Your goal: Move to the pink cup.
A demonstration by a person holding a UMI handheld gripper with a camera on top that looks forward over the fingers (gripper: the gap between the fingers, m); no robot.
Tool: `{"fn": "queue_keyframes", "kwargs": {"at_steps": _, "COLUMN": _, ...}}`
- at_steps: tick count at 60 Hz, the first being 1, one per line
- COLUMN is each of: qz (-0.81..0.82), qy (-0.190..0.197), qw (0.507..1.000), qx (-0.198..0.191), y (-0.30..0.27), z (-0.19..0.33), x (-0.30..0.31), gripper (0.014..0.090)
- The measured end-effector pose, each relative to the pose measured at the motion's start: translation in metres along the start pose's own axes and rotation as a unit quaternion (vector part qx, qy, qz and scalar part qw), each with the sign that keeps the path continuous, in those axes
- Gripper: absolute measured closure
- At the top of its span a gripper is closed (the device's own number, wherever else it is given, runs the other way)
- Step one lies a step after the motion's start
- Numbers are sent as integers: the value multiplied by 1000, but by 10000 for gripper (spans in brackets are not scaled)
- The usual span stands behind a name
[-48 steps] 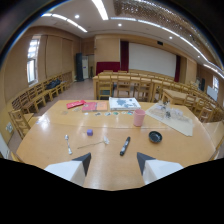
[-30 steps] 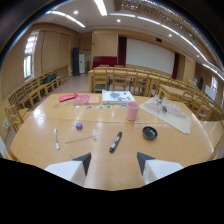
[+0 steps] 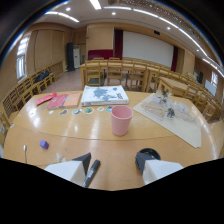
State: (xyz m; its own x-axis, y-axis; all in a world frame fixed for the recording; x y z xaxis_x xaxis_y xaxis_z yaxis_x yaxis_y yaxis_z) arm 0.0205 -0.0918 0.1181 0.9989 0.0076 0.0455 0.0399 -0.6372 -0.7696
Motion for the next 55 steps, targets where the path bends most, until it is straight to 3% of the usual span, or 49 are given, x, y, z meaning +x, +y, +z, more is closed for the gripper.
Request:
{"fn": "queue_keyframes", "kwargs": {"at_steps": 11, "qz": -5, "qy": -7, "qw": 1000, "qx": -10, "y": -17, "z": 76, "x": 14, "gripper": 193}}
{"fn": "queue_keyframes", "kwargs": {"at_steps": 21, "qz": -5, "qy": -22, "qw": 1000, "qx": -20, "y": -18, "z": 113, "x": 14, "gripper": 185}}
{"fn": "queue_keyframes", "kwargs": {"at_steps": 55, "qz": -13, "qy": -23, "qw": 999, "qx": -22, "y": -21, "z": 123, "x": 16, "gripper": 183}}
